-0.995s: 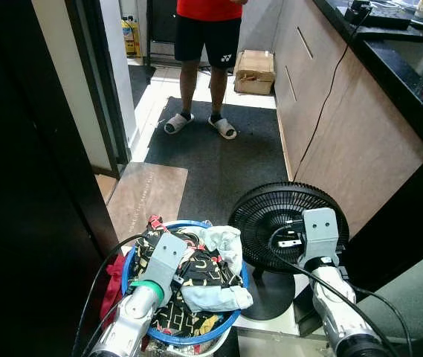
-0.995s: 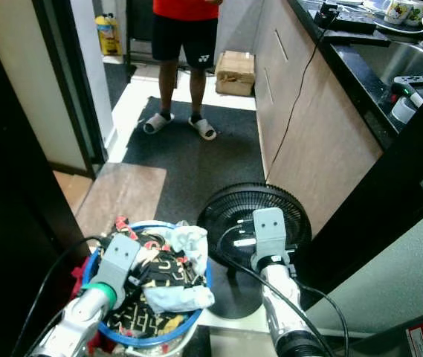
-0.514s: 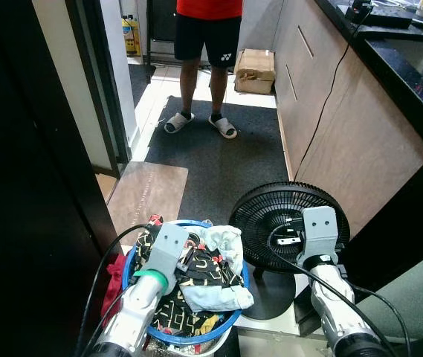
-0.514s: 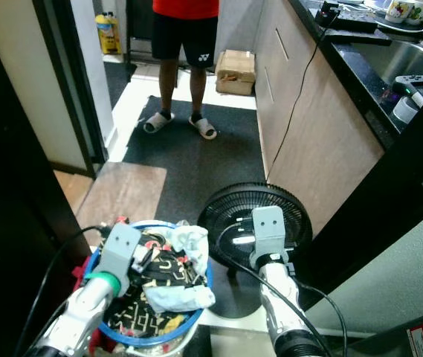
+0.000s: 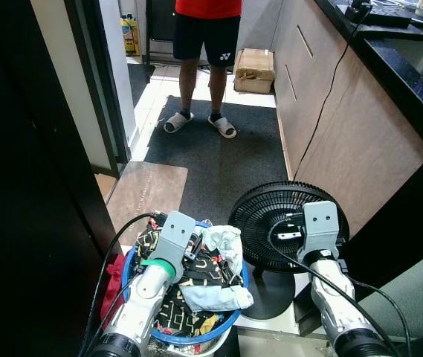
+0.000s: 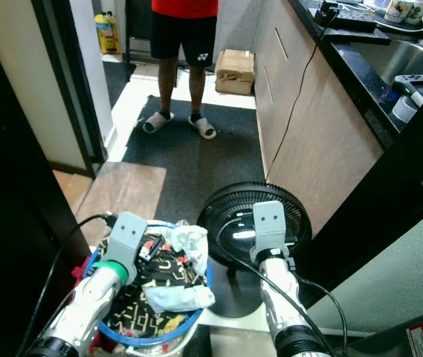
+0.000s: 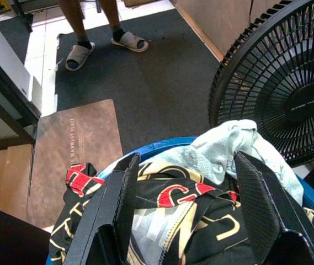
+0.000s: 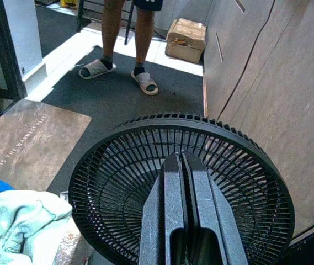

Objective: Clothes washing

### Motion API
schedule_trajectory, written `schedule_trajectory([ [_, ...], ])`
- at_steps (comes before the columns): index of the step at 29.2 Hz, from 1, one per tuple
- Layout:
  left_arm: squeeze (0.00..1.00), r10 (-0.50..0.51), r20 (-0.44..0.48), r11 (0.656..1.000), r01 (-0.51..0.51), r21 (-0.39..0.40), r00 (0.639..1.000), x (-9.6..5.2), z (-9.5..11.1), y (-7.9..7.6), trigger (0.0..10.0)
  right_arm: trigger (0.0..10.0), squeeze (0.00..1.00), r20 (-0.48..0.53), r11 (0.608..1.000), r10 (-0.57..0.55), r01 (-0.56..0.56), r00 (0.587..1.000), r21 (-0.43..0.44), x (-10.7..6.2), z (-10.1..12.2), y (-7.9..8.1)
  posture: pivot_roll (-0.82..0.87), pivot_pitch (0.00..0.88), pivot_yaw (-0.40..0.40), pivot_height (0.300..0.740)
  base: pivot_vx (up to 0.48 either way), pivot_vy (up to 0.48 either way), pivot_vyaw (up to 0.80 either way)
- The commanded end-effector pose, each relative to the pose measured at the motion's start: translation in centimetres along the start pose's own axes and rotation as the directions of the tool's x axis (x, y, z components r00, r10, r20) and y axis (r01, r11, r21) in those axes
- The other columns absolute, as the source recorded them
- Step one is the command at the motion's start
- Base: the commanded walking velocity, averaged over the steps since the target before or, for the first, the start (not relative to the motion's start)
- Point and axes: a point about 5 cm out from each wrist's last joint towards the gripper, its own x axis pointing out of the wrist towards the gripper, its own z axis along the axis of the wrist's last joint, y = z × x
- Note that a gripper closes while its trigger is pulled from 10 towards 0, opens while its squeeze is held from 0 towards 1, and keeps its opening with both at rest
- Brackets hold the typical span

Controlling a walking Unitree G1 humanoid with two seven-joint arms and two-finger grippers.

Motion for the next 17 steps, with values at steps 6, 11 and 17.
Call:
schedule_trajectory([
  [6, 0.0, -0.013, -0.012, 1.0, 0.012, -0.007, 1.0, -0.06, -0.28, -0.29, 10.0, 10.0, 0.0, -0.013, 1.0, -0.013, 0.013, 1.0, 0.003, -0.14, -0.22, -0.23, 0.06, 0.062, 0.001, 0.69, 0.0, 0.0, 0.0],
  [11, 0.0, -0.015, -0.014, 1.0, 0.015, -0.009, 1.0, -0.05, -0.27, -0.36, 10.0, 10.0, 0.0, -0.018, 1.0, -0.016, 0.016, 1.0, 0.001, -0.31, -0.4, -0.32, 0.06, 0.066, 0.003, 0.675, 0.0, 0.0, 0.0],
  [17, 0.0, -0.016, -0.017, 1.0, 0.016, -0.009, 1.0, -0.07, -0.35, -0.38, 10.0, 10.0, 0.0, -0.021, 1.0, -0.018, 0.018, 1.0, 0.0, -0.36, -0.46, -0.38, 0.06, 0.07, 0.004, 0.655, 0.0, 0.0, 0.0],
])
